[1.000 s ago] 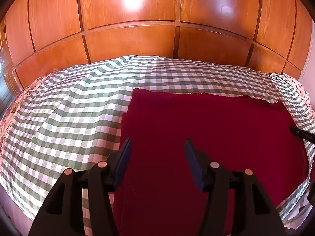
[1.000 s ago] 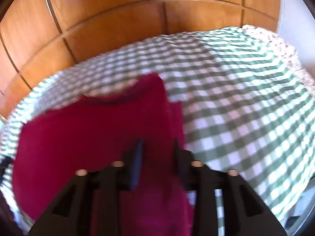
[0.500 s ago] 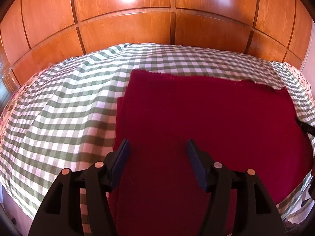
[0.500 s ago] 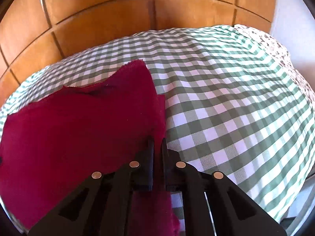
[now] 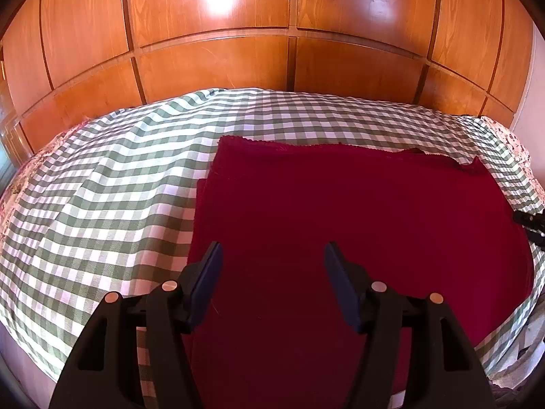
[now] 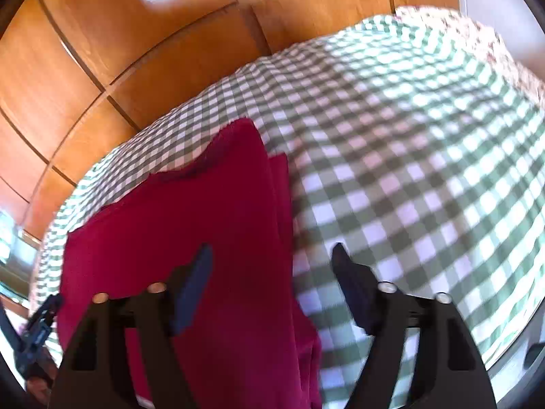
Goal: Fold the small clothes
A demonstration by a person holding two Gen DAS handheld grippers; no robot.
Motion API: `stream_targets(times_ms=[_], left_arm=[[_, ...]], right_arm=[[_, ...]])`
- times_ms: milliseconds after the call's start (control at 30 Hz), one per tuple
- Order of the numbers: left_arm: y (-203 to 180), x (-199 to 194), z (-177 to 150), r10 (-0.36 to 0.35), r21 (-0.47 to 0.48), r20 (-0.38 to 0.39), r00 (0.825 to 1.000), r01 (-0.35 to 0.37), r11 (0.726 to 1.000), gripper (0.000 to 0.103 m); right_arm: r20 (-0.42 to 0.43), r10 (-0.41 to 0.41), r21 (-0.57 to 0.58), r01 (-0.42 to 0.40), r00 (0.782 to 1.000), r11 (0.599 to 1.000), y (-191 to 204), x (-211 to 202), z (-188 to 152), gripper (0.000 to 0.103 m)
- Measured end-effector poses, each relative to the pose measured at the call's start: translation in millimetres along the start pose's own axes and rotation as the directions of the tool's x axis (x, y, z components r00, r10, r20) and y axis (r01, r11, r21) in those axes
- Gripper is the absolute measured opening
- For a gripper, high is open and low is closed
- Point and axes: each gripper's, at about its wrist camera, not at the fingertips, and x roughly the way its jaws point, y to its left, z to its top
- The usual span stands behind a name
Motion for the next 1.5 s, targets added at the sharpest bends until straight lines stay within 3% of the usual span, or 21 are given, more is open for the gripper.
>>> stream_targets(times_ms=[200, 500, 567, 700, 800, 1067, 1500], left_arm=[[-8, -1, -2, -0.034, 0.007, -0.004, 0.999, 0.034, 0.999, 0.062], [-38, 9, -2, -0.05, 0.091, -0.031, 0.998, 0.052, 0.995, 0.062], [-43, 14, 0, -0.043, 0.109, -0.037, 0.998, 0.047, 0.993, 0.062], [-55, 24, 3, -0.019, 0.141, -0.046, 0.999, 0.025, 0.99, 0.062], [-63, 31, 7, 0.001, 0.161, -0.05, 0.999, 0.007, 0.987, 0.063], [-74, 43, 13, 0.028, 0.171, -0.051, 0.998, -0.019, 0.985, 0.064], [-66, 14, 14, -0.065, 0.123, -0.038, 0.997, 0.07, 0.99, 0.062]], right_arm=[[-0.086, 0.145, 0.065, -0.14, 0.986, 0.988, -8, 5, -22, 0.078], [-0.093, 0.275, 0.106, -0.265, 0.957, 0.959, -9, 8, -37, 0.079], [-0.089, 0.277, 0.092, -0.27, 0.957, 0.959, -6, 9, -39, 0.075], [-0.084, 0.271, 0.068, -0.266, 0.959, 0.962, -5, 12, -42, 0.042], [-0.086, 0.279, 0.04, -0.277, 0.956, 0.96, -3, 13, -43, 0.041], [-0.092, 0.354, 0.093, -0.346, 0.931, 0.934, -13, 18, -41, 0.042], [-0.076, 0.314, -0.004, -0.316, 0.946, 0.949, 17, -4, -32, 0.034]])
